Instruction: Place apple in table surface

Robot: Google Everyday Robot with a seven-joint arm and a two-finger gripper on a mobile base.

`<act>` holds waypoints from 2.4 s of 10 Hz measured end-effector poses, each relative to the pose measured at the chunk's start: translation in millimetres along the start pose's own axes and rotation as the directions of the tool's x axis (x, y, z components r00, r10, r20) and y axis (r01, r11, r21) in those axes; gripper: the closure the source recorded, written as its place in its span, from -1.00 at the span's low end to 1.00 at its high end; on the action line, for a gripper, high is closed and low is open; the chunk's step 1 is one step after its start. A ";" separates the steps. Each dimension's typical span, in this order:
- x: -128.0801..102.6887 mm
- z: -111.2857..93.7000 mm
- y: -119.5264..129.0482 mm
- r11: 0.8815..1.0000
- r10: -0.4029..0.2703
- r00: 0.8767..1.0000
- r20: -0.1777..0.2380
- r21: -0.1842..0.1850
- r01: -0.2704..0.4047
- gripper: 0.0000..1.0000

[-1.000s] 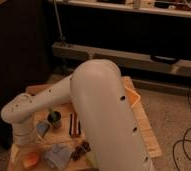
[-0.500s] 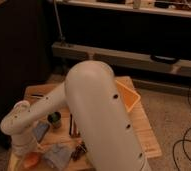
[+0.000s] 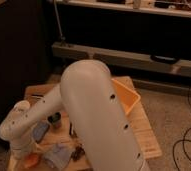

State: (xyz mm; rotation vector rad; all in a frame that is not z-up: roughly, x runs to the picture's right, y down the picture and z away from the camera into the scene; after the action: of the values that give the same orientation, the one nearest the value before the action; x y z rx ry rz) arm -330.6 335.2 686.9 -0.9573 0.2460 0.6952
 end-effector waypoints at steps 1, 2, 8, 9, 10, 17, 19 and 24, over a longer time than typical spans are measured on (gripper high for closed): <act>-1.7 2.2 0.6 1.000 -0.004 1.000 0.001 0.000 0.004 -0.25; -2.9 6.7 0.0 1.000 -0.008 1.000 -0.003 0.002 0.008 -0.04; -1.6 -2.0 -13.9 1.000 -0.010 1.000 0.012 -0.012 0.010 1.00; -0.8 -19.0 -12.1 1.000 -0.008 0.999 0.033 -0.010 0.009 1.00; 2.3 -38.4 -18.1 1.000 0.005 0.999 0.045 0.003 -0.006 1.00; 9.7 -156.3 -157.2 0.970 0.229 0.966 0.117 0.053 -0.236 1.00; 16.6 -174.8 -206.8 0.945 0.315 0.939 0.135 0.048 -0.324 1.00; 78.8 -242.2 -325.3 0.813 0.559 0.804 0.205 0.059 -0.580 1.00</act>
State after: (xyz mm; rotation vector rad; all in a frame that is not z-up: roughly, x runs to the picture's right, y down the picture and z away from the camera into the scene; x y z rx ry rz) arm -36.8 47.7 727.5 -0.6941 0.4214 1.3056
